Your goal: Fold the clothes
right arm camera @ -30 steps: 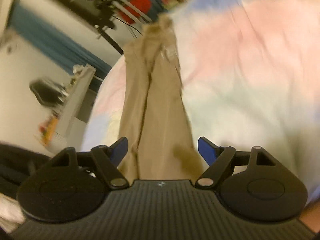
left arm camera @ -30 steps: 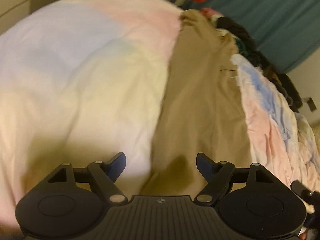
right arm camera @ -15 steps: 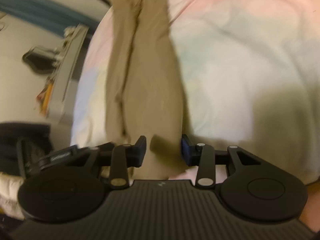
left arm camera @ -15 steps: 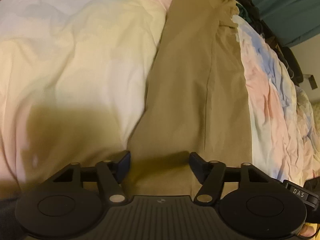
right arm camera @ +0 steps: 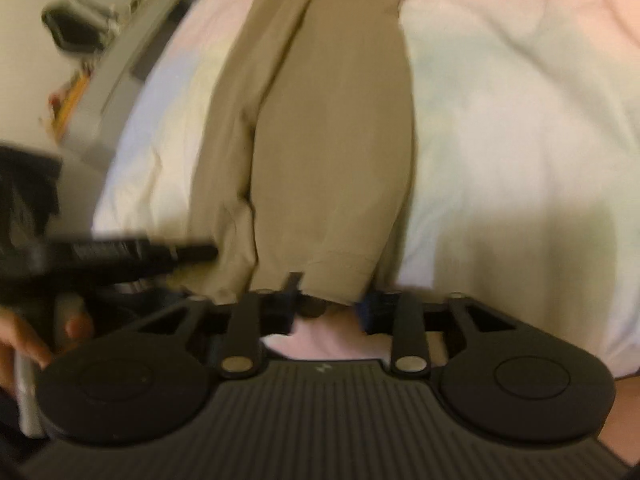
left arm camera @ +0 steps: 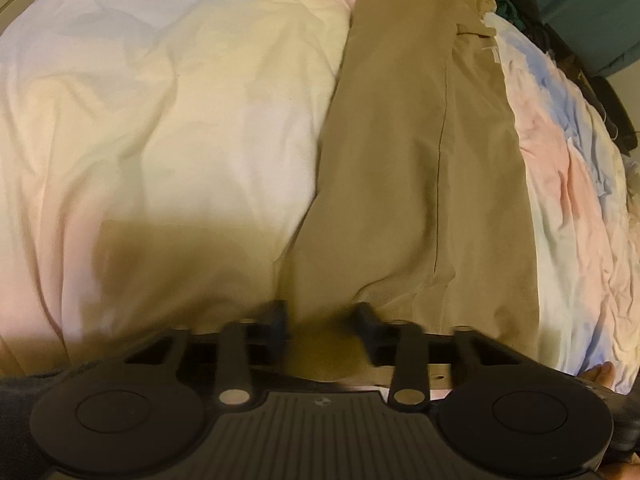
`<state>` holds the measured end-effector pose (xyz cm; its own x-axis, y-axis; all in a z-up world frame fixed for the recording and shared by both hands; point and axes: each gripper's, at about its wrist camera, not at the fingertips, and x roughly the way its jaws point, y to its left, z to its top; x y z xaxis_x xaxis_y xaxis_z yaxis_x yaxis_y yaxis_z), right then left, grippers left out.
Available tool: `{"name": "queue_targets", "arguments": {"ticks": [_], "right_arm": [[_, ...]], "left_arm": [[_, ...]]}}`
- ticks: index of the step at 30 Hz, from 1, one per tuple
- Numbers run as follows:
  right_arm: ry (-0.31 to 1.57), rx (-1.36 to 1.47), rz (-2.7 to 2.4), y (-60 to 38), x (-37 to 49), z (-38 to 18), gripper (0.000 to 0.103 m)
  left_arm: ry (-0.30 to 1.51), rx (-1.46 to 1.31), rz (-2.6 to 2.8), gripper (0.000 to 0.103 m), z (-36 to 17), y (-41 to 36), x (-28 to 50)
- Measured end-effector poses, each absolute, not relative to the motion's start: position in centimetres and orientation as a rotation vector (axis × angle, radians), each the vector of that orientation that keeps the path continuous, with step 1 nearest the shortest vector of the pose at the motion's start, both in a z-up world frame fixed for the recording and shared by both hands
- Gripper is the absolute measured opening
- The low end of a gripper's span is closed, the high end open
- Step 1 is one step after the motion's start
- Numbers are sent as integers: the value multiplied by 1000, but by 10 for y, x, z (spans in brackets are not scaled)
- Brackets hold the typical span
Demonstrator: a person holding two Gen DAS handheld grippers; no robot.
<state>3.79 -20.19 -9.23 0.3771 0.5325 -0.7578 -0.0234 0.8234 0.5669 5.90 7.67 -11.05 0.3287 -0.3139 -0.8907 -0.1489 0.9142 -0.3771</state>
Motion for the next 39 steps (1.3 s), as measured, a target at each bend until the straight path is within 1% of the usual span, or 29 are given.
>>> {"name": "queue_targets", "arguments": {"ticks": [1, 2, 3, 4, 7, 9, 14, 16, 17, 18, 19, 20, 21, 22, 26, 27, 28, 29, 30, 31, 32, 33, 34, 35, 37, 39], "right_arm": [[1108, 567, 360, -211, 36, -89, 26], [1103, 600, 344, -218, 36, -89, 26], [1098, 632, 329, -226, 35, -89, 26], [1093, 664, 313, -233, 34, -89, 23], [1045, 694, 308, -236, 32, -83, 13], [1022, 692, 311, -241, 28, -82, 12], [1062, 643, 278, -231, 30, -83, 12], [1085, 645, 240, -236, 29, -84, 14], [1094, 651, 228, -237, 29, -84, 16], [1103, 657, 215, -239, 29, -85, 20], [1105, 663, 208, -239, 28, -86, 28], [1106, 674, 190, -240, 27, -88, 34], [1107, 686, 172, -242, 26, -89, 47], [1098, 708, 154, -244, 26, -91, 54], [1049, 745, 140, -246, 28, -97, 57], [1035, 748, 150, -246, 30, -98, 57], [1022, 751, 160, -245, 33, -99, 56], [1021, 737, 178, -242, 35, -100, 55], [1020, 723, 197, -239, 38, -101, 53], [1019, 710, 215, -236, 40, -101, 49], [1019, 696, 233, -233, 42, -102, 46], [1034, 674, 262, -228, 41, -101, 36], [1050, 652, 291, -223, 39, -100, 22], [1065, 629, 320, -218, 38, -99, 14], [1051, 604, 333, -215, 33, -91, 11], [1015, 621, 346, -220, 28, -78, 10]], "left_arm": [[1239, -447, -113, 11, -109, 79, 58], [1235, -462, -113, 7, -108, 82, 57], [1231, -478, -113, 5, -106, 85, 56], [1228, -493, -113, 3, -105, 88, 55], [1186, -571, -131, 3, -99, 97, 53], [1162, -603, -145, 3, -95, 102, 49], [1145, -629, -134, 3, -85, 113, 47], [1156, -616, -119, 4, -86, 109, 52], [1159, -604, -107, 7, -87, 108, 52], [1163, -591, -94, 10, -88, 108, 52], [1166, -578, -82, 25, -89, 107, 52], [1169, -565, -70, 49, -90, 106, 53], [1172, -553, -57, 58, -92, 105, 53], [1175, -540, -45, 65, -93, 104, 53], [1203, -474, -40, 67, -102, 89, 60], [1217, -460, -58, 66, -105, 85, 63], [1238, -452, -90, 63, -109, 82, 66], [1256, -444, -116, 52, -112, 79, 69], [1264, -435, -130, 46, -113, 77, 69], [1266, -422, -140, 37, -113, 75, 68], [1266, -417, -151, 32, -112, 74, 66], [1266, -424, -165, 20, -111, 74, 64], [1262, -427, -175, 9, -110, 74, 62], [1254, -432, -185, 6, -107, 75, 60], [1237, -456, -209, 4, -101, 79, 56], [1210, -520, -251, 4, -92, 86, 53]]}}
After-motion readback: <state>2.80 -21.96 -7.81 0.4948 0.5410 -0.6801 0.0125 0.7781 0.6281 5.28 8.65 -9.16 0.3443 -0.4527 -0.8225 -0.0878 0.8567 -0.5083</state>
